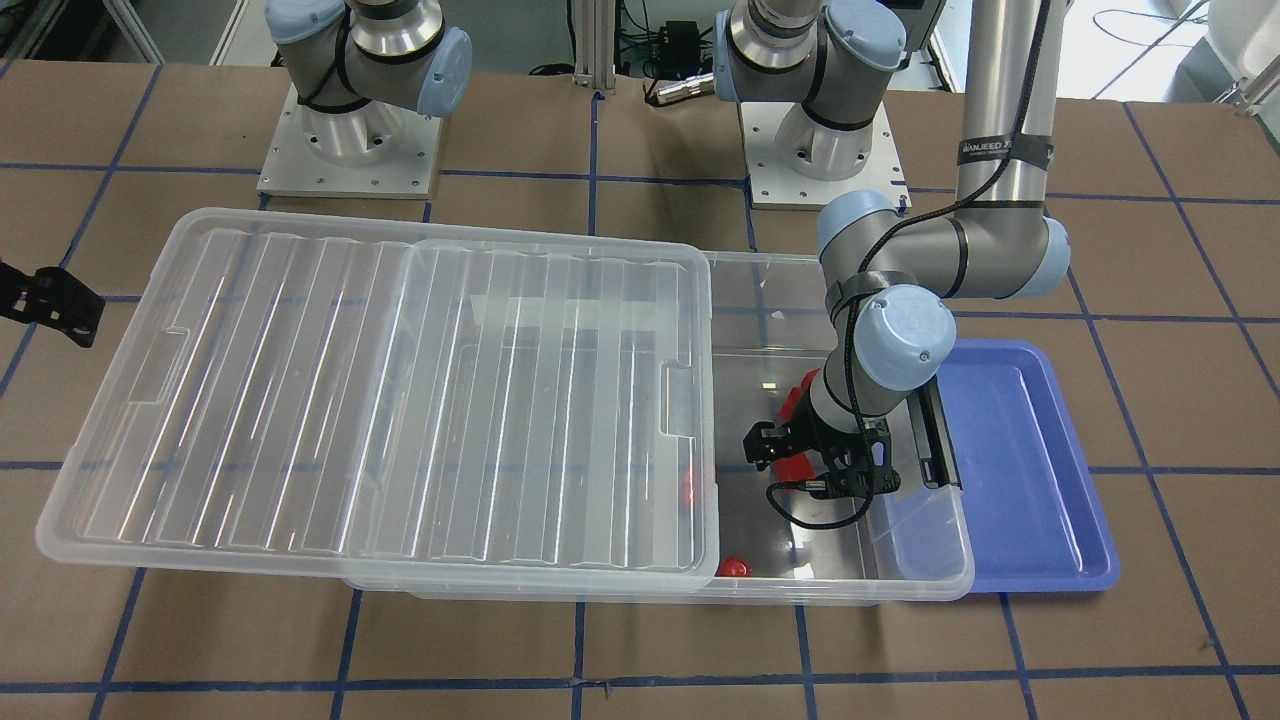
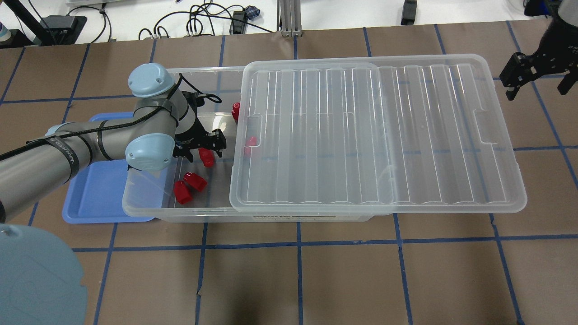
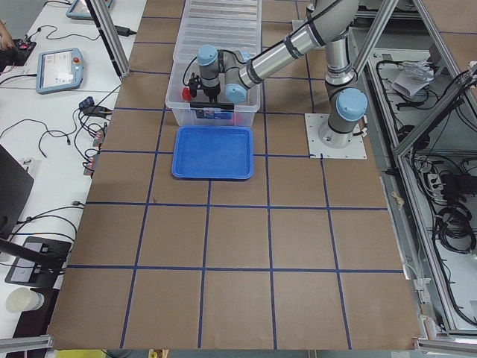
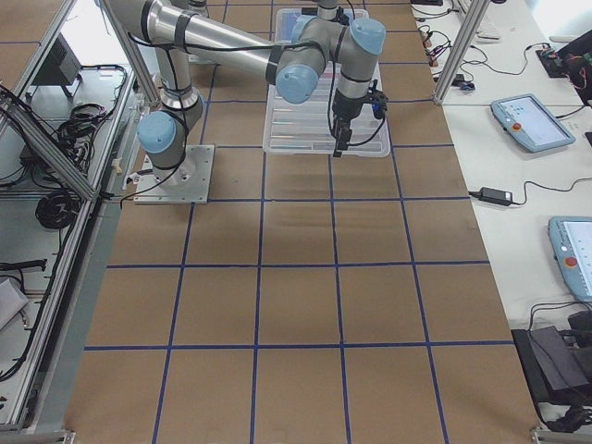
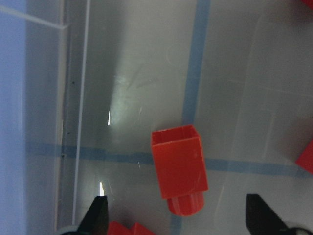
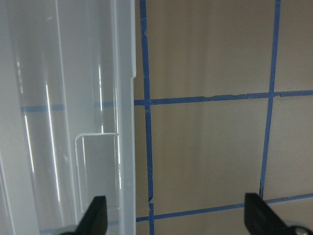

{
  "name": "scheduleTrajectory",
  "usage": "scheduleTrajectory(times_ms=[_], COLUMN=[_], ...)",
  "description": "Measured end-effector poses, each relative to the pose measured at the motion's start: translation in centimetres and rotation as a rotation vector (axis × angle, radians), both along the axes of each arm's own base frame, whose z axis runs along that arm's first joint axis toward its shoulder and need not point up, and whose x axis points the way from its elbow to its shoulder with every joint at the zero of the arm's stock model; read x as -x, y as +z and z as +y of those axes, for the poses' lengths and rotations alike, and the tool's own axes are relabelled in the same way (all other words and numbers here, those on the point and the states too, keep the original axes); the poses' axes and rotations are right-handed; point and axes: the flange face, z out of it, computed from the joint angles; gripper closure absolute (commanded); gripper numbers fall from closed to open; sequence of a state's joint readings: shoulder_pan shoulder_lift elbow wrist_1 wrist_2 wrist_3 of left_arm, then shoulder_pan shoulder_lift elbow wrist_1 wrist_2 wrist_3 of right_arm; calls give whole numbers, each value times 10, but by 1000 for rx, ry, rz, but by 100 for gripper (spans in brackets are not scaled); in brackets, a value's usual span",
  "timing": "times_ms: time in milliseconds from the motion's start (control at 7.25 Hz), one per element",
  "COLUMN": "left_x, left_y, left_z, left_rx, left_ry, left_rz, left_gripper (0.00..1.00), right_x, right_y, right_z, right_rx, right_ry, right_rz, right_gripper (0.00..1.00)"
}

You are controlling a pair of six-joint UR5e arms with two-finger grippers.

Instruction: Place red block in blue tray from box

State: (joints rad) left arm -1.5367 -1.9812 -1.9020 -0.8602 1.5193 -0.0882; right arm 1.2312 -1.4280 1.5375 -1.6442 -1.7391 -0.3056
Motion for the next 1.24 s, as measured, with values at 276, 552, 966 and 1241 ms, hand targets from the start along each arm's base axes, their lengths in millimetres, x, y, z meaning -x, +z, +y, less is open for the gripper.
scheduleTrajectory(times_ms=[276, 552, 966, 1241], left_x=[-1, 1, 9, 3], left_y=[-1, 17, 85, 159], left_z=[-2, -8, -21, -19], left_rx=[7, 29, 46, 6], left_ry=[-3, -9, -20, -12], left_rz=[-2, -12, -4, 8], left_gripper=[81, 81, 82, 89], right_x=[-3, -3, -2, -1], right_y=[5, 6, 16, 16], right_z=[1, 0, -1, -2], right_rx=[19, 30, 53, 54], right_ry=[-2, -5, -7, -9], right_rz=[-12, -20, -6, -6], right_gripper=[0, 0, 0, 0])
